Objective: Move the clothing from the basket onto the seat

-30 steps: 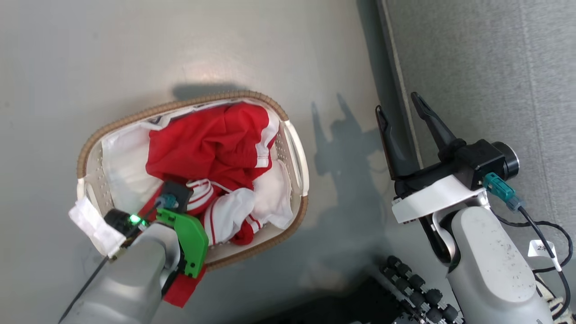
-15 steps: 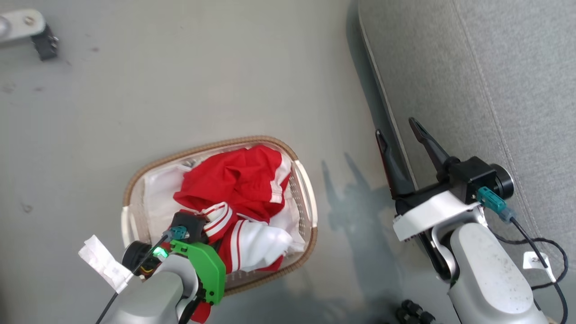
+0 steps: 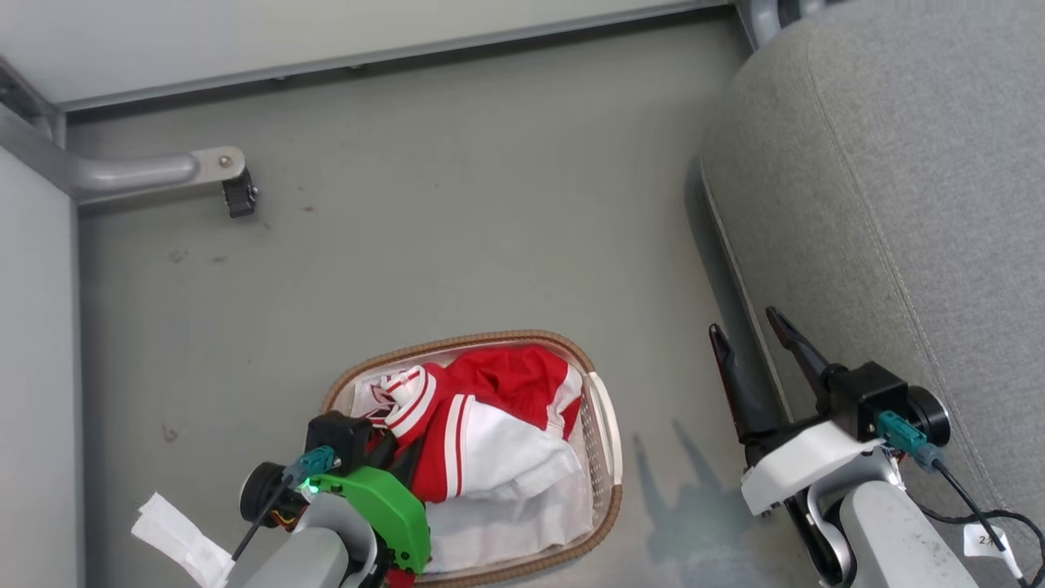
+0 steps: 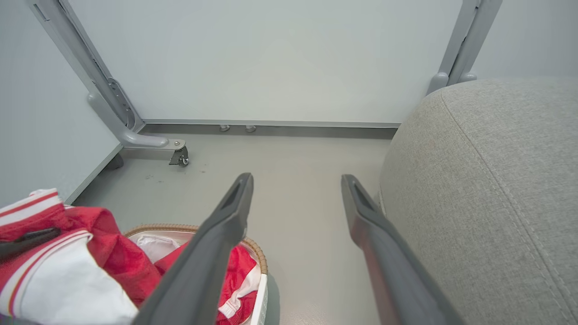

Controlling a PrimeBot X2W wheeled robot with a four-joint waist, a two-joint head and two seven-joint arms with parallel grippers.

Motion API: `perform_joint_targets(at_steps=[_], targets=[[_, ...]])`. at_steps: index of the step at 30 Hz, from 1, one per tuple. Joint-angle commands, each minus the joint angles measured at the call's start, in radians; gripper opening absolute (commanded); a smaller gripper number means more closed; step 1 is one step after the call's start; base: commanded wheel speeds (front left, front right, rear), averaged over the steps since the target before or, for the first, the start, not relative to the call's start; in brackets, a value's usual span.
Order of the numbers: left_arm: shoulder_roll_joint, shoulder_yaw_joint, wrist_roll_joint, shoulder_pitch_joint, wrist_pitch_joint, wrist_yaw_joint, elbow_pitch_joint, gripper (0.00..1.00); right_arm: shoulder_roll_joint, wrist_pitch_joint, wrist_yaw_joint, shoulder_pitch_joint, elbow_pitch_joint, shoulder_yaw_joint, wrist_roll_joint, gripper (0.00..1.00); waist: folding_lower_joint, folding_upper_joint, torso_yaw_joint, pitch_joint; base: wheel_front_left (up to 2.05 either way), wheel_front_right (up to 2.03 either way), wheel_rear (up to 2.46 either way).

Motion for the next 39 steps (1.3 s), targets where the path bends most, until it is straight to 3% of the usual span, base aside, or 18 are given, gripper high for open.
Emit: perform_joint_targets(at_steps=[1, 9, 16, 22, 31, 39], targets=[[-0.007, 0.034, 0.029, 0.028, -0.004, 0.001, -0.025, 0.00, -0.006, -0.005, -0.001, 0.024, 0.005, 0.002, 0.010, 1.00, 0.0000, -0.0001, 0.066, -0.103, 0.00, 0.00, 0.00], [-0.051, 0.218, 0.164, 0.084, -0.004, -0.008, -0.207, 0.00, -0.005, -0.005, -0.001, 0.075, 0.018, 0.028, 0.019, 1.00, 0.0000, -0.0001, 0.080, -0.187, 0.00, 0.00, 0.00], [-0.077, 0.265, 0.219, 0.076, -0.004, -0.009, -0.350, 0.00, 0.000, -0.005, -0.001, 0.104, 0.027, 0.059, 0.027, 1.00, 0.0000, -0.0001, 0.080, -0.227, 0.00, 0.00, 0.00], [-0.084, 0.255, 0.236, 0.068, -0.004, -0.009, -0.407, 0.00, -0.011, -0.005, -0.001, 0.110, 0.026, 0.121, 0.024, 1.00, 0.0000, -0.0001, 0.083, -0.236, 0.00, 0.00, 0.00], [-0.090, 0.211, 0.233, 0.062, -0.004, -0.009, -0.393, 0.00, -0.047, -0.004, -0.001, 0.012, -0.030, 0.310, 0.004, 1.00, 0.0000, -0.0001, 0.087, -0.227, 0.00, 0.00, 0.00], [-0.099, 0.144, 0.212, 0.054, -0.004, -0.009, -0.372, 0.00, -0.053, -0.005, -0.001, -0.086, -0.011, 0.405, 0.002, 1.00, 0.0000, -0.0001, 0.111, -0.221, 0.00, 0.00, 0.00]])
